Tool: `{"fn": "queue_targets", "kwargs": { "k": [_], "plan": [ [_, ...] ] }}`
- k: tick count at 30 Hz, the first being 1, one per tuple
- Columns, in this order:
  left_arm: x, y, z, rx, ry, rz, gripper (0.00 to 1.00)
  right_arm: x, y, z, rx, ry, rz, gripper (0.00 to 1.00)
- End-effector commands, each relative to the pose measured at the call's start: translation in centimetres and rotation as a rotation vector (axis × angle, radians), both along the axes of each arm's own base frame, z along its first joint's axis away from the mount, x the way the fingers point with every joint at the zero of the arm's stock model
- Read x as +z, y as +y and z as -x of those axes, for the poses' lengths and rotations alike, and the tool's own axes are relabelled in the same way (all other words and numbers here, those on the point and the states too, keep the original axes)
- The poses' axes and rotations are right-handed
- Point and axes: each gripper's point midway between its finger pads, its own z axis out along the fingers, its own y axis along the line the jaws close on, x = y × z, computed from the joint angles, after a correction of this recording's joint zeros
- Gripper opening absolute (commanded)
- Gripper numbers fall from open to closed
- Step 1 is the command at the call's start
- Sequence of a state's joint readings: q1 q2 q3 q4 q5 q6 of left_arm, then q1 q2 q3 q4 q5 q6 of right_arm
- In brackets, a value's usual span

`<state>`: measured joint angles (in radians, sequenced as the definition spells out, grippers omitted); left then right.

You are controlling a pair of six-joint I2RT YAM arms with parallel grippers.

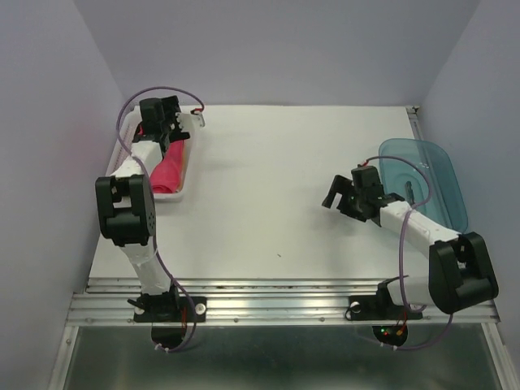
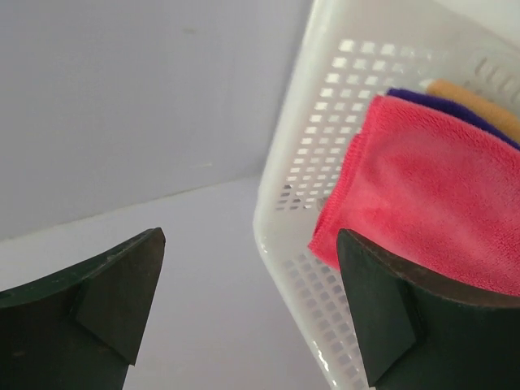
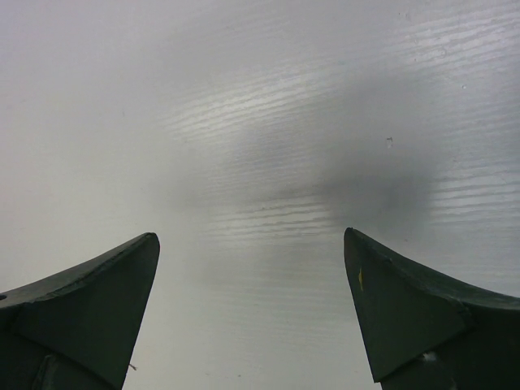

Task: Fold and stack the towels
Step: Neatly place the folded towel into the bin

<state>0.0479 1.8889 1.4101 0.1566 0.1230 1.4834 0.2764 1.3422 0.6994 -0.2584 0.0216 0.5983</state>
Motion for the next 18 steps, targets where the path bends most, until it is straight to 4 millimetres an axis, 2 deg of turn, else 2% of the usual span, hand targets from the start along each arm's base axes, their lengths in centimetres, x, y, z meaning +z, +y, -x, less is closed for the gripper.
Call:
{"fn": "queue_targets", "kwargs": {
  "k": [1, 2, 4, 5, 6, 7, 9, 10, 11, 12, 14, 15, 16, 17, 18],
  "plan": [
    [13.6, -3.8, 1.8, -0.038, -0.278, 0.239, 0.99, 4.8, 0.7, -1.7, 0.028, -0.156, -0.034, 1.0],
    [16.9, -5.4, 2.9, -0.064, -0.341, 0.3, 0.99, 5.3, 0.8, -1.7, 0.032, -0.173, -0.037, 1.0],
    [20.7, -8.3, 4.1, -0.086, -0.422, 0.458, 0.99, 6.9, 0.7, -1.8, 0.031, -0.225, -0.045, 1.0],
    [23.2, -9.6, 5.5, -0.085, -0.458, 0.604, 0.99, 7.1, 0.4, -1.7, 0.015, -0.243, -0.045, 1.0],
    [24.6, -12.3, 6.4, -0.121, -0.473, 0.682, 0.99, 8.0, 0.2, -1.6, -0.001, -0.275, -0.054, 1.0],
    [26.3, -13.7, 7.8, -0.135, -0.482, 0.801, 0.99, 7.9, -0.1, -1.3, -0.011, -0.285, -0.047, 1.0],
    [27.9, -16.3, 9.4, -0.149, -0.487, 0.934, 0.99, 8.5, -0.7, -1.1, -0.05, -0.313, -0.047, 1.0],
    [29.0, -18.2, 10.7, -0.133, -0.497, 1.025, 0.99, 9.8, -1.3, -1.0, -0.077, -0.362, -0.045, 1.0],
    [29.9, -18.9, 11.5, -0.095, -0.49, 1.18, 0.99, 10.2, -1.6, -0.9, -0.094, -0.382, -0.043, 1.0],
    [30.3, -19.4, 12.1, -0.06, -0.48, 1.286, 0.99, 10.4, -1.9, -0.6, -0.108, -0.395, -0.042, 1.0],
    [29.4, -19.3, 13.3, 0.083, -0.431, 1.454, 0.99, 11.3, -2.8, -0.3, -0.143, -0.431, -0.029, 1.0],
    [28.0, -19.8, 13.7, 0.166, -0.344, 1.648, 0.99, 12.3, -3.1, 0.2, -0.156, -0.455, -0.032, 1.0],
    [24.2, -19.9, 14.6, 0.254, -0.241, 1.657, 0.99, 13.3, -3.7, 0.5, -0.174, -0.482, -0.025, 1.0],
    [24.9, -20.0, 15.5, 0.257, -0.22, 1.722, 0.99, 13.2, -4.1, 0.6, -0.192, -0.471, -0.007, 1.0],
    [21.7, -20.1, 16.9, 0.33, -0.163, 1.765, 0.99, 13.8, -4.9, 1.1, -0.232, -0.476, 0.007, 1.0]
  ]
}}
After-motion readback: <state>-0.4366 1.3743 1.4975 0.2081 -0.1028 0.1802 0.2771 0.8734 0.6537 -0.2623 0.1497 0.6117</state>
